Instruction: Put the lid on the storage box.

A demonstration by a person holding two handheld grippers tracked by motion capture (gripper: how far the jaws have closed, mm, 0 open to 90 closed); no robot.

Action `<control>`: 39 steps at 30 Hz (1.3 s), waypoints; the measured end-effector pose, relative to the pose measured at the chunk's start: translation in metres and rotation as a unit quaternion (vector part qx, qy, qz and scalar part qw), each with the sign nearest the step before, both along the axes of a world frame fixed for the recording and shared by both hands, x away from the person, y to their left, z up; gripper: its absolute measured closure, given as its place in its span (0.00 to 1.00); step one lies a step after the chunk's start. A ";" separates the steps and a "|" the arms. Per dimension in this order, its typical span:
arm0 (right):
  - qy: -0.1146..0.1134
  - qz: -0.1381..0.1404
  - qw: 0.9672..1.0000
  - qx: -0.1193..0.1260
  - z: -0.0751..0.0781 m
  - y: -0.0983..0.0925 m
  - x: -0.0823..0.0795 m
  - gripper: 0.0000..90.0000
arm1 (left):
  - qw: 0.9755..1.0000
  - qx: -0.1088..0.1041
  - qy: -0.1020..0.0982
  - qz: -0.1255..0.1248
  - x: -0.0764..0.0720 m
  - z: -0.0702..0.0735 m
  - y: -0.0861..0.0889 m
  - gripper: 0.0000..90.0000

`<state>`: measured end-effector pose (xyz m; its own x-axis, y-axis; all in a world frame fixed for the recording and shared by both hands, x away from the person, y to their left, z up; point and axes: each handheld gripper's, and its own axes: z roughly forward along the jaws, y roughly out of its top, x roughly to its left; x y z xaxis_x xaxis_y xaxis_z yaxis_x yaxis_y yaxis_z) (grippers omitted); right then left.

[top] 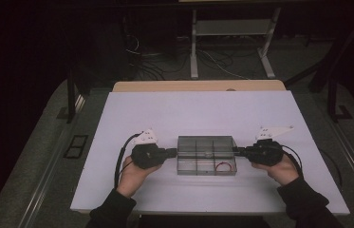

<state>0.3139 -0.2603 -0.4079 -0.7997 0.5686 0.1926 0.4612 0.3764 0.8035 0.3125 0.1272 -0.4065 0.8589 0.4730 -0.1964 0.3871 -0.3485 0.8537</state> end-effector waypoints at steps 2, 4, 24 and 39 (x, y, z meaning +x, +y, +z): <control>0.000 0.000 1.000 -0.003 -0.001 -0.001 -0.002 0.99 | 1.000 0.002 0.002 -0.002 -0.002 -0.002 0.000 0.98; 0.001 0.002 1.000 -0.003 -0.003 -0.002 -0.004 0.99 | 1.000 0.004 0.003 -0.005 -0.003 -0.005 0.001 0.98; 0.013 0.002 0.999 -0.035 -0.019 -0.003 -0.020 0.99 | 0.999 0.037 0.011 -0.006 -0.013 -0.019 0.004 0.98; 0.006 -0.026 0.999 -0.034 -0.023 -0.015 -0.024 0.85 | 0.999 0.032 -0.003 0.016 -0.014 -0.019 0.019 0.81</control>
